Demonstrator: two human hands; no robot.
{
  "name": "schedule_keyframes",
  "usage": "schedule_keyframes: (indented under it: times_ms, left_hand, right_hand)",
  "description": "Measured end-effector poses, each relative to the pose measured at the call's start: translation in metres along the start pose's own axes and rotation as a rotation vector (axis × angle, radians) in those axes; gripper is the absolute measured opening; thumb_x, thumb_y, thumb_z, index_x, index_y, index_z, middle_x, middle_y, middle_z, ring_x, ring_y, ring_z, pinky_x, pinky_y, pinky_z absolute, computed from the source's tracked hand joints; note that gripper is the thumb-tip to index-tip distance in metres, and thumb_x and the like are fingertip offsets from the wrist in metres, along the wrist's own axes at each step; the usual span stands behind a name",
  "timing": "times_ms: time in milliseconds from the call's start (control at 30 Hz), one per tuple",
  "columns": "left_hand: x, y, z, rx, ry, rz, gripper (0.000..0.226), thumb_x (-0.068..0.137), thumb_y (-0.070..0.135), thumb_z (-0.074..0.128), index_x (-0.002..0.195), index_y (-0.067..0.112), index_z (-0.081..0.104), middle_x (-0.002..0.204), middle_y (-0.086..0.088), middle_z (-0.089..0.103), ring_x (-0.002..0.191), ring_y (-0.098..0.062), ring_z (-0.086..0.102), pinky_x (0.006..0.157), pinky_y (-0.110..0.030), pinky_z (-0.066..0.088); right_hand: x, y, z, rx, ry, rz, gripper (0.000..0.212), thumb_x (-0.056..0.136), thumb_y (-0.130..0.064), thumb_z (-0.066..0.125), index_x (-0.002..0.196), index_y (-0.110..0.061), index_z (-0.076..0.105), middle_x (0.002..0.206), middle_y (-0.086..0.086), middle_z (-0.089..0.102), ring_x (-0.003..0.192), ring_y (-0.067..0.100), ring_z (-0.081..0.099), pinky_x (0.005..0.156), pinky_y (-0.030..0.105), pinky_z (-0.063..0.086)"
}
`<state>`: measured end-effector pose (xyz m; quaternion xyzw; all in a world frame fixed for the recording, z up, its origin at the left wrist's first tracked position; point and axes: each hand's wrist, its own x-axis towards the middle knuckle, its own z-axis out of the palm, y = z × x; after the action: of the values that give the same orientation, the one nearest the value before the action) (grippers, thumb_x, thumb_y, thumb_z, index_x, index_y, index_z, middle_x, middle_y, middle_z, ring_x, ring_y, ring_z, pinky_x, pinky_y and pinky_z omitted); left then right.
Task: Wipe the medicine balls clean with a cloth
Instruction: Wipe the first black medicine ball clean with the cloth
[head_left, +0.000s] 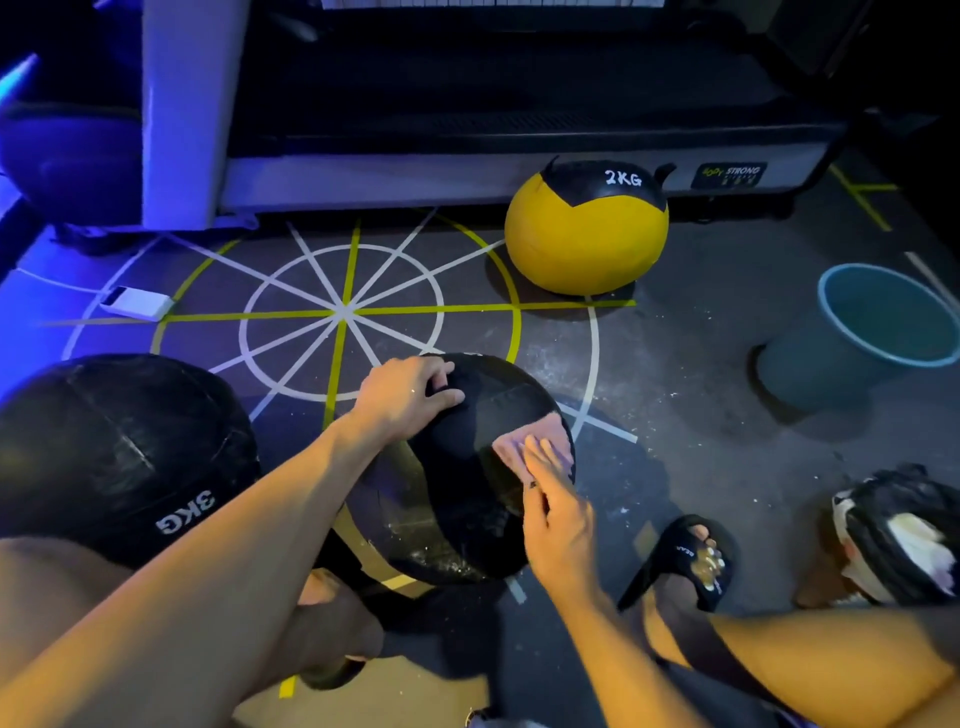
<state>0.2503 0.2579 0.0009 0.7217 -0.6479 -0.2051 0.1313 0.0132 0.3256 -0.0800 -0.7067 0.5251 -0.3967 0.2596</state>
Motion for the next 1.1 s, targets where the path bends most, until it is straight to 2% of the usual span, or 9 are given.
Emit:
schedule_keyframes:
  times_ms: [67,267,533,600,700,767,833,1000,1100]
  left_hand:
    - [0.001,0.004,0.001,0.008,0.01,-0.013,0.036,0.093,0.046,0.069,0.075,0.021,0.049,0.14,0.018,0.062,0.113,-0.018,0.065,0.083,-0.036,0.042]
    - [-0.008,-0.011,-0.004,-0.121,-0.014,-0.051,0.034,0.09,0.045,0.074,0.071,0.025,0.056,0.139,0.019,0.062,0.113,-0.016,0.067,0.098,-0.041,0.046]
    - [-0.002,-0.009,-0.011,-0.216,-0.147,0.029,0.021,0.098,0.044,0.065,0.103,0.027,0.076,0.142,0.018,0.06,0.132,-0.008,0.055,0.106,-0.031,0.037]
    - [0.002,-0.005,-0.01,-0.177,-0.152,0.038,0.02,0.099,0.043,0.064,0.105,0.028,0.076,0.142,0.018,0.06,0.133,-0.01,0.055,0.109,-0.035,0.04]
    - [0.005,-0.003,-0.009,-0.139,-0.151,0.017,0.018,0.1,0.041,0.064,0.101,0.028,0.076,0.141,0.018,0.061,0.132,-0.013,0.056,0.111,-0.041,0.04]
    - [0.006,-0.006,-0.009,-0.138,-0.161,0.018,0.017,0.1,0.04,0.063,0.099,0.028,0.076,0.141,0.019,0.061,0.133,-0.014,0.056,0.111,-0.043,0.039]
    - [0.006,-0.009,-0.008,-0.137,-0.159,0.017,0.017,0.1,0.042,0.063,0.1,0.029,0.075,0.142,0.019,0.06,0.133,-0.014,0.055,0.11,-0.042,0.039]
    - [0.01,-0.003,-0.009,-0.132,-0.175,0.02,0.014,0.099,0.045,0.063,0.087,0.039,0.068,0.142,0.02,0.06,0.131,-0.014,0.056,0.108,-0.038,0.04]
    - [0.012,-0.001,-0.01,-0.122,-0.192,0.001,0.012,0.099,0.039,0.063,0.089,0.039,0.069,0.141,0.02,0.06,0.13,-0.013,0.057,0.104,-0.033,0.041]
  right_hand:
    - [-0.01,-0.016,0.014,0.073,0.051,0.118,0.043,0.098,-0.008,0.049,0.137,-0.011,0.065,0.147,-0.019,0.05,0.146,0.005,0.038,0.115,0.016,0.034]
    - [-0.037,-0.012,0.008,-0.08,-0.234,-0.321,0.046,0.101,-0.007,0.048,0.145,-0.017,0.055,0.156,-0.011,0.046,0.148,0.006,0.036,0.122,0.036,0.03]
    - [-0.004,-0.033,0.035,0.007,0.132,0.115,0.039,0.102,-0.008,0.05,0.138,-0.012,0.064,0.151,-0.001,0.054,0.149,0.008,0.035,0.117,0.038,0.038]
    - [-0.011,-0.05,0.053,-0.079,0.018,-0.108,0.038,0.095,-0.008,0.046,0.126,-0.009,0.07,0.146,0.005,0.058,0.143,0.016,0.044,0.114,0.037,0.041]
    - [-0.044,-0.066,0.061,-0.239,-0.466,-0.524,0.019,0.082,-0.004,0.058,0.096,-0.013,0.069,0.109,0.01,0.068,0.109,0.027,0.061,0.106,0.034,0.042]
    - [-0.05,-0.058,0.047,-0.287,-0.628,-0.571,0.009,0.079,-0.01,0.064,0.083,-0.018,0.064,0.085,0.005,0.067,0.088,0.024,0.061,0.098,0.033,0.045]
    - [-0.038,-0.046,0.027,-0.281,-0.664,-0.51,0.004,0.084,-0.022,0.06,0.082,-0.022,0.063,0.088,0.0,0.068,0.091,0.022,0.06,0.095,0.035,0.048]
    - [0.002,-0.078,-0.015,0.082,-0.277,-0.12,0.027,0.095,-0.004,0.052,0.079,-0.016,0.07,0.079,-0.016,0.07,0.079,0.001,0.067,0.082,0.033,0.056]
    - [0.036,-0.093,-0.005,0.252,-0.042,0.12,0.029,0.105,-0.009,0.046,0.1,-0.025,0.071,0.083,-0.012,0.073,0.077,-0.001,0.07,0.065,0.024,0.056]
